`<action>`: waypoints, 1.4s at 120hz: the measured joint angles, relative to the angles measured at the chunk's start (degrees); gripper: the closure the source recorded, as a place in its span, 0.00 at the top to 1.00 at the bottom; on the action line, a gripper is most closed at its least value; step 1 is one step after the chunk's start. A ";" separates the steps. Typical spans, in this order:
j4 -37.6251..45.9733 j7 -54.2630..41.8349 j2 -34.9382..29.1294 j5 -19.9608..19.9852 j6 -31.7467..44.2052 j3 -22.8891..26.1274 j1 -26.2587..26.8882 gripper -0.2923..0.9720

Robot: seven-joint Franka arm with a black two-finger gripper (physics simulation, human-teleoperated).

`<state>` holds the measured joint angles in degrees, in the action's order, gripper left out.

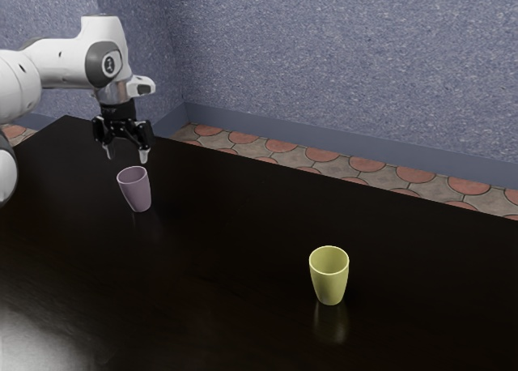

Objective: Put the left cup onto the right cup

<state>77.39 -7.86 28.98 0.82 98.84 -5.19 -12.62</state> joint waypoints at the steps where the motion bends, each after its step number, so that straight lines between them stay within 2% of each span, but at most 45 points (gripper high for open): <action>1: -0.03 -0.09 0.07 0.00 0.00 0.00 -0.11 0.77; 16: -0.80 -1.26 1.11 -0.07 0.09 0.00 -1.07 0.77; 50: -9.67 -3.69 7.70 -0.15 0.06 0.15 -1.34 0.77; 72: -11.82 -4.72 9.27 -0.12 0.45 0.25 -1.00 0.77; 137: -8.75 -6.20 10.87 0.20 6.19 0.27 0.82 0.77; 168: -8.34 -6.62 10.92 -0.84 8.44 0.18 0.82 0.77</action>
<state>69.04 -14.48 39.90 -0.02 107.28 -5.00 -11.80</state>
